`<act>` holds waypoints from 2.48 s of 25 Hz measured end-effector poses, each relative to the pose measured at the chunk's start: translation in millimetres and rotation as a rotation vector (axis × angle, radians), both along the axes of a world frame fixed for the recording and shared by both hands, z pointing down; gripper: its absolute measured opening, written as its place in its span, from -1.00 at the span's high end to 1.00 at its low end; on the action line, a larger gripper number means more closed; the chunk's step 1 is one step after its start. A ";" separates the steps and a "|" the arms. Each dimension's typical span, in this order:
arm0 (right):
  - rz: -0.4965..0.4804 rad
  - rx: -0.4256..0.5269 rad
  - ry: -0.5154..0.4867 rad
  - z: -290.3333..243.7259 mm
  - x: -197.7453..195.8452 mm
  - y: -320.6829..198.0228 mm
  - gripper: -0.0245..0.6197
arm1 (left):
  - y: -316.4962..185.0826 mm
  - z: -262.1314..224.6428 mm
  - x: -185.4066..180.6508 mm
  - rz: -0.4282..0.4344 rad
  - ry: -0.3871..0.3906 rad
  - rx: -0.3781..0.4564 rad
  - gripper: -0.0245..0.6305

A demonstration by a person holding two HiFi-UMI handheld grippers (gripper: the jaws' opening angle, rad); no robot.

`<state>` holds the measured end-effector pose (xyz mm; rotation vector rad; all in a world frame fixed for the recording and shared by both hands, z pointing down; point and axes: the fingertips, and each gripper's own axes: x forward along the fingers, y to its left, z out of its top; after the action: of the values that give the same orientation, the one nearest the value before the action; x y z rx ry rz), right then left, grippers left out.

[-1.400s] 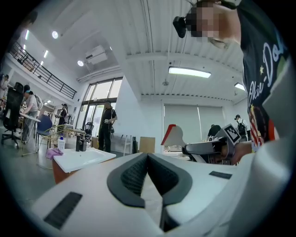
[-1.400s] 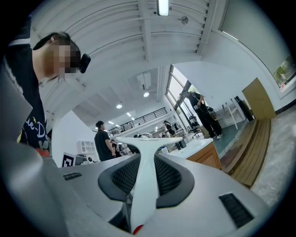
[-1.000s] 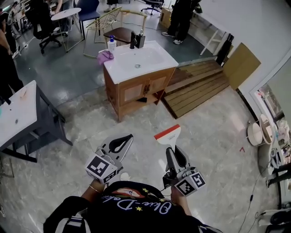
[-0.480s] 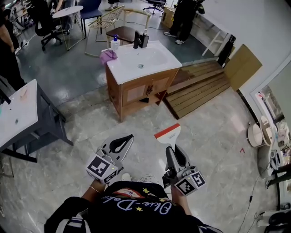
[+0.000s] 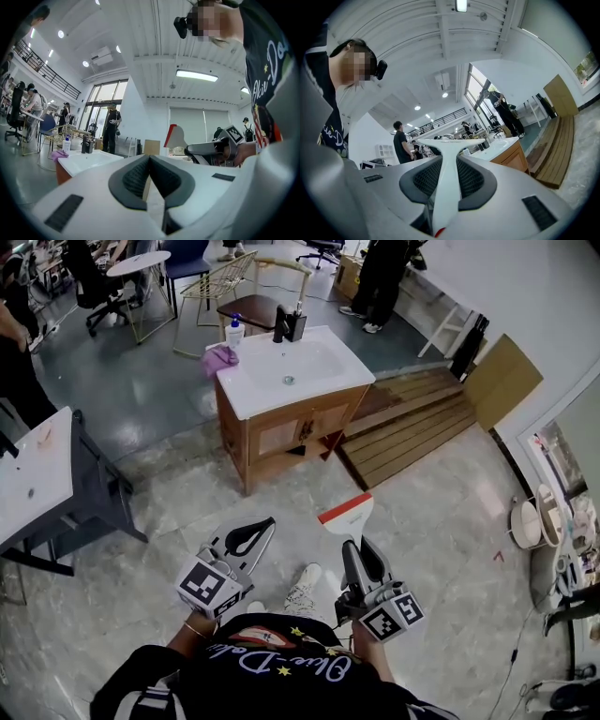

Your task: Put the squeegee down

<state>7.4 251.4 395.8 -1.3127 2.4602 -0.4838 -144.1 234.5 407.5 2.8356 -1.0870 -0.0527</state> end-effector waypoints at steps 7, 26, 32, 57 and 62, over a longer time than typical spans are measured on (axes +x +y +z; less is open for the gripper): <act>-0.045 -0.006 -0.015 0.8 2.2 -35.8 0.59 | -25.3 2.3 5.0 -0.034 -0.011 -0.016 0.93; -0.085 -0.041 -0.043 13.7 31.0 -98.4 0.59 | -81.6 7.4 31.4 -0.076 -0.024 -0.041 0.93; -0.097 -0.048 -0.048 16.1 38.4 -114.0 0.59 | -99.7 5.8 38.0 -0.088 -0.022 -0.042 0.93; -0.128 -0.054 -0.119 22.0 72.7 -170.2 0.59 | -145.6 1.5 71.8 -0.126 -0.061 -0.042 0.93; -0.144 -0.047 -0.117 21.5 74.0 -177.6 0.59 | -149.6 3.4 72.2 -0.141 -0.066 -0.041 0.93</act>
<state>81.4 73.9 417.3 -1.0964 2.4698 -0.6382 -71.9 84.9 410.9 2.7383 -1.2852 0.0514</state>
